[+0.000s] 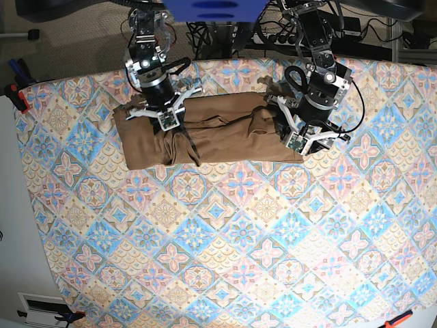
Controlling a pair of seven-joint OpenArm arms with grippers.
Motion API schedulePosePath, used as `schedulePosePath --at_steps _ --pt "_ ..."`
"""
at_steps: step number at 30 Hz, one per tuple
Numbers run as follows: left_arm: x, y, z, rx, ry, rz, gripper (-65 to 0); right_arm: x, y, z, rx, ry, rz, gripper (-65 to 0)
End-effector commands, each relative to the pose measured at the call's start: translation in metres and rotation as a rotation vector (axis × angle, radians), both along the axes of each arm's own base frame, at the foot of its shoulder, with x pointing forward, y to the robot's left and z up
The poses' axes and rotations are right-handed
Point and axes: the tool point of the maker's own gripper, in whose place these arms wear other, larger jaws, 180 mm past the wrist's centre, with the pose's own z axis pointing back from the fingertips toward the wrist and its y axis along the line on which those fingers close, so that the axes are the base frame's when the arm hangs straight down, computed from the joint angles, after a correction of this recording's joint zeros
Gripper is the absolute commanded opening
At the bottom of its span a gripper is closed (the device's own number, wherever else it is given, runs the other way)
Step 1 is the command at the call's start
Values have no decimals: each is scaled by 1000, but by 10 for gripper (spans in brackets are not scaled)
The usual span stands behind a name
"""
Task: Layout the t-shirt on the table in an organized manner, then fold the t-shirt properly
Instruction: 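Fold the shirt end with the right gripper toward the left gripper, then open both grippers and lift them off the folded shirt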
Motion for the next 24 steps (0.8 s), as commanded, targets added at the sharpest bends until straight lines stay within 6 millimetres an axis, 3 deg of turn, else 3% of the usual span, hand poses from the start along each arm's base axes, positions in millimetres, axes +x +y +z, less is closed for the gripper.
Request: schedulePosePath --at_steps 1,6,9,12,18,24 --pt "5 -2 10 -13 -41 0 -313 7 1 12 8 -53 2 -619" --pt "5 -2 10 -13 -41 0 -313 5 11 11 -53 -57 57 -321" --pt "5 -2 9 -14 -39 -1 -313 7 31 24 -58 -92 114 -222" --pt "5 -3 7 -16 -32 -2 -313 8 52 41 -38 -137 162 -218" --pt "5 -3 6 -16 -31 -2 -313 -3 87 52 7 -156 244 -257" --pt "-4 -12 11 -91 -44 -10 -311 2 87 70 10 -205 241 -261"
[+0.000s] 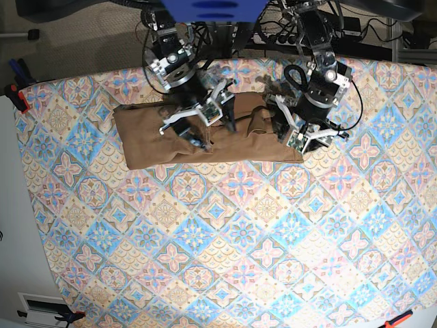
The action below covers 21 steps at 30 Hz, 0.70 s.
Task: Layout the t-shirt on the table in an organized manner, then fold the t-shirt properly
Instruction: 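Open both grippers and lift them off the folded shirt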
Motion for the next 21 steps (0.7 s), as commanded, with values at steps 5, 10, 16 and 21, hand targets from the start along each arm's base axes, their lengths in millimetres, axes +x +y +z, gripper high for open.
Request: schedulePosePath --at_steps 5,10,16,21 --pt "-5 -20 17 -194 -61 -10 -306 5 1 17 33 -51 -6 -259" --pt "-20 0 17 -317 -65 81 -300 10 -20 12 7 -45 -58 -258" --pt "-49 25 8 -436 22 169 -168 12 -37 8 -14 -38 -98 -258" --pt "-60 41 -16 -521 182 134 -147 10 -46 3 -25 -25 -119 -258"
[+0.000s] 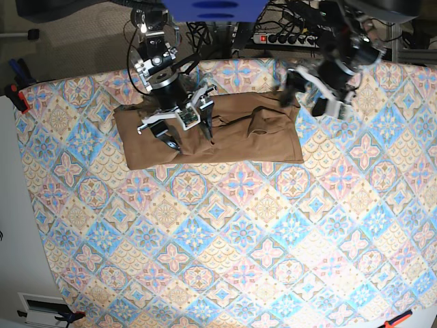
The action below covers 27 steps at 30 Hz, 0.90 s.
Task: Layout the t-shirt on the table in an organized manner, then fold the t-shirt properly
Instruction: 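Open both grippers and lift them off the folded shirt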
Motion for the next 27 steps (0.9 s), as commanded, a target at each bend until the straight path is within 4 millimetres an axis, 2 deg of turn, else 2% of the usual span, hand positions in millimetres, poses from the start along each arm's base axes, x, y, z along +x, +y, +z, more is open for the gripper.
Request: schedulePosePath --at_steps 1,6,10,14,21,25,27 --pt "6 3 1 -48 -20 17 -154 0 3 11 29 -35 0 -258" --pt "4 18 -28 -105 48 52 -214 -10 3 4 29 -6 0 -258" --pt "7 17 -34 -121 59 57 -246 -15 3 0 27 8 0 -258" --pt "14 -2 -33 -142 54 3 -249 -15 3 0 27 8 0 -258" --pt "31 -8 -48 -205 77 20 -249 -14 3 1 27 7 0 -258" --pt "34 -10 -46 -214 68 19 -249 -14 -1 0 22 8 -7 -258" --pt "35 -21 -47 -218 73 -14 -249 -13 -2 0 20 7 -10 -258"
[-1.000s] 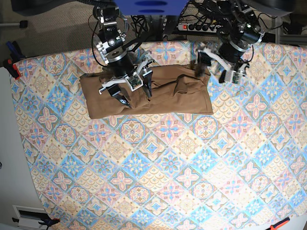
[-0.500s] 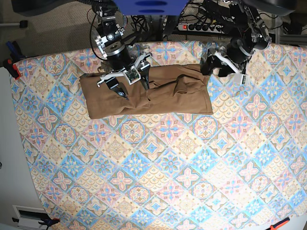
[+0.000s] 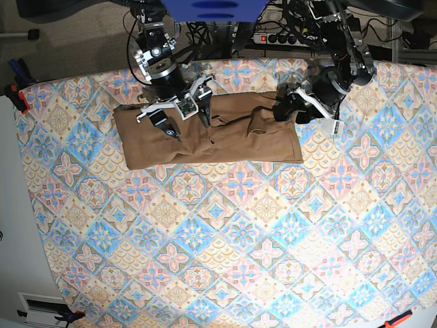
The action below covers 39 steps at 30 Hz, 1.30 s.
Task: Layout the t-shirt on the table in an organized manner, then fold the t-shirt properly
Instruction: 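Open both grippers and lift them off the folded shirt, then grasp the brown shirt end with the left gripper and fold it toward the right gripper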
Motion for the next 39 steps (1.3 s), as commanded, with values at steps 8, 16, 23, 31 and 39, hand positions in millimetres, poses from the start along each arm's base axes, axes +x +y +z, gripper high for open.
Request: schedulePosePath --at_steps 8,16,23,31,39 --pt "8 -37 1 -14 -8 -126 -249 5 1 13 23 -49 -5 -258" --pt "9 -32 -6 50 8 -141 -316 5 1 14 23 -49 -6 -260" --pt "18 -31 0 55 -15 -142 -650 8 0 24 22 -77 -8 -260" --pt "35 -13 15 112 -70 -151 -650 9 -2 24 21 -79 -14 -260" --pt "46 24 71 332 -191 -170 -650 13 -13 35 30 -140 -31 -260"
